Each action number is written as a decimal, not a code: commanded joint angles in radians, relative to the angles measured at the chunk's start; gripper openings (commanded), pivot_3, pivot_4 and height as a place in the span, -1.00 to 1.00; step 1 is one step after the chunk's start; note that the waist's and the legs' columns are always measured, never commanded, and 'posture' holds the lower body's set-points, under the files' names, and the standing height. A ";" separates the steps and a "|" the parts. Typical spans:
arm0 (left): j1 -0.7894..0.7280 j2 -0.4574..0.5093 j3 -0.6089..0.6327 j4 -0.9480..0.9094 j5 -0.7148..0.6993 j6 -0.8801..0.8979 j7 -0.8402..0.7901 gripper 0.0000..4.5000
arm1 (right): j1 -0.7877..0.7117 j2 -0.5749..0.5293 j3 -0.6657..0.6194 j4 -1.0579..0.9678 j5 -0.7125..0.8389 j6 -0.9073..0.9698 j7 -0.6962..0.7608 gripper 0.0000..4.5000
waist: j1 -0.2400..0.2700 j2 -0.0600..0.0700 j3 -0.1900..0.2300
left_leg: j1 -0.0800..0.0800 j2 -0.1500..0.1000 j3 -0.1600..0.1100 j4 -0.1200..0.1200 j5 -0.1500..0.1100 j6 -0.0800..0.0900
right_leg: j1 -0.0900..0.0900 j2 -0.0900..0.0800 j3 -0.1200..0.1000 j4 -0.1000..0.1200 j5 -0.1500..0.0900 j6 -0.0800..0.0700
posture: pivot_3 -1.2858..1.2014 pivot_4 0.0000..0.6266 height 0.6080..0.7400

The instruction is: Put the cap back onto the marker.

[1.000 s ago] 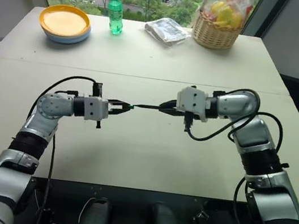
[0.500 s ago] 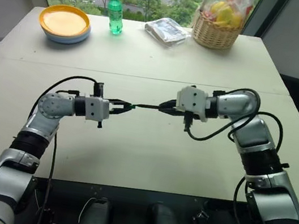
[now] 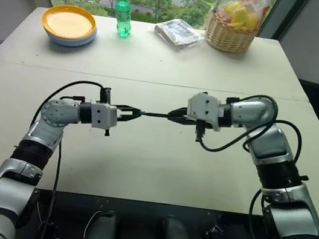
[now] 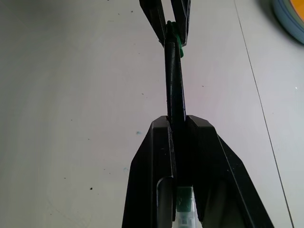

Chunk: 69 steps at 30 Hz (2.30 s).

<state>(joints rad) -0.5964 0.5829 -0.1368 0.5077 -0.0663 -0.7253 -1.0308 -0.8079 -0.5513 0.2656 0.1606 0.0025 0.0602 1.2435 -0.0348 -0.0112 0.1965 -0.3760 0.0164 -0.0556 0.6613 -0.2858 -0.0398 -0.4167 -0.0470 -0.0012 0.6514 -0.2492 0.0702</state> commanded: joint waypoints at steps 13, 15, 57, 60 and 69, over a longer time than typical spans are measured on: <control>0.047 0.024 0.010 -0.120 -0.013 0.036 0.013 -1.00 | -0.024 -0.052 -0.019 -0.014 0.022 -0.009 0.020 -0.98 | -0.001 0.000 0.000 | 0.000 0.000 0.000 0.000 0.000 0.000 | 0.000 0.000 0.000 0.000 0.000 0.000 | 0.03 -0.52 1.00; 0.055 0.023 0.012 -0.134 -0.012 0.045 0.017 -1.00 | -0.021 -0.054 -0.018 -0.023 0.026 -0.004 0.023 -0.98 | 0.000 0.000 0.000 | 0.000 0.000 0.000 0.000 0.000 0.000 | 0.000 0.000 0.000 0.000 0.000 0.000 | 0.03 -0.52 1.00; 0.106 0.055 0.025 -0.260 -0.025 0.123 0.047 -1.00 | -0.025 -0.064 -0.011 -0.013 0.032 -0.002 0.047 -0.98 | 0.014 0.000 0.000 | 0.000 0.000 0.000 0.000 0.000 0.000 | 0.000 0.000 0.000 0.000 0.000 0.000 | 0.03 -0.52 1.00; 0.106 0.054 0.024 -0.263 -0.025 0.126 0.049 -1.00 | -0.024 -0.064 -0.011 -0.015 0.033 -0.001 0.047 -0.98 | 0.020 0.000 0.000 | 0.000 0.000 0.000 0.000 0.000 0.000 | 0.000 0.000 0.000 0.000 0.000 0.000 | 0.03 -0.52 1.00; 0.097 0.047 0.019 -0.248 -0.021 0.123 0.052 -1.00 | -0.017 -0.063 -0.011 -0.041 0.038 0.015 0.047 -0.98 | 0.021 0.000 0.000 | 0.000 0.000 0.000 0.000 0.000 0.000 | 0.000 0.000 0.000 0.000 0.000 0.000 | 0.03 -0.52 1.00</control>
<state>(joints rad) -0.4853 0.6262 -0.1344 0.2739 -0.0717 -0.5970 -0.9896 -0.8064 -0.6110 0.2659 0.1596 0.0233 0.0799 1.2916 -0.0138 -0.0111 0.1965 -0.3759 0.0164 -0.0555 0.6616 -0.2858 -0.0398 -0.4166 -0.0470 -0.0012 0.6515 -0.2492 0.0701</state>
